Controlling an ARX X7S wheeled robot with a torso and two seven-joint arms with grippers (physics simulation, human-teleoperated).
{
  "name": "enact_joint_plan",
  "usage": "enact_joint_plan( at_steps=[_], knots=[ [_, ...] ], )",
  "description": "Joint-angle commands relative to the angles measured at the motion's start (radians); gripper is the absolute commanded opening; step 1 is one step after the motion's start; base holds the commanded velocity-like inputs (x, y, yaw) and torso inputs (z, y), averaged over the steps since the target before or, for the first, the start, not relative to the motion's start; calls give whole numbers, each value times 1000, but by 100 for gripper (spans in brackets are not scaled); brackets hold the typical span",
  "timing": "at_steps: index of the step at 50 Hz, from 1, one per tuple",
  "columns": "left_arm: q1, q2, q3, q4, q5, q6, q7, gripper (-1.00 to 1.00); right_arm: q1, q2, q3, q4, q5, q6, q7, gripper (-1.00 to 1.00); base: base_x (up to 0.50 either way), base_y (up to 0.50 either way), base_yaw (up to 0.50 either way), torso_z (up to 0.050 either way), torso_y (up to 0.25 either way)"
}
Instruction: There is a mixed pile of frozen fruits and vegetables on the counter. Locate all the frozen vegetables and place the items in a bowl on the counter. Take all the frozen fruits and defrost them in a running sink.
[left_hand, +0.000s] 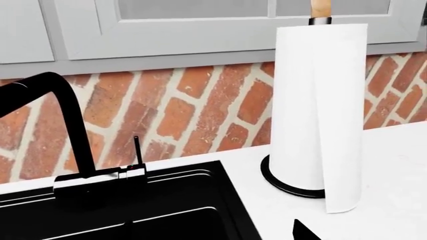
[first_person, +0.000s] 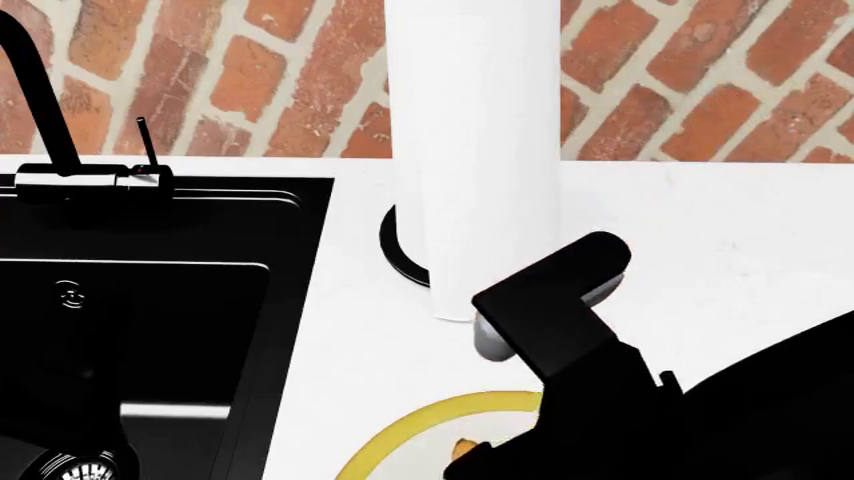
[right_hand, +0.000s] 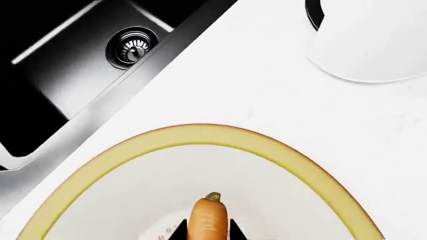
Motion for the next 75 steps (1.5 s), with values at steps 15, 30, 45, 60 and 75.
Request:
enact_joint_plan(
  at_steps=[15,30,45,60,75],
  knots=[
    [12,-7,7,6,-10,12,-10,100,3,14,-19,-28,46,-58,0,100,0,0,0,0,0],
    [-10,-7,9,10,-33,-2,-28,100,-212,155,318,-353,-338,-259,-291,100,0,0,0,0,0],
    [-35,-4,2,3,-59,-13,-46,100,-549,262,605,-471,-631,-586,-300,100,0,0,0,0,0],
    [-38,-10,-39,18,-111,-21,-73,100,-900,259,816,-514,-895,-803,-297,100,0,0,0,0,0],
    [7,-16,-64,18,-116,9,-80,100,-973,245,853,-525,-902,-824,-291,100,0,0,0,0,0]
  ],
)
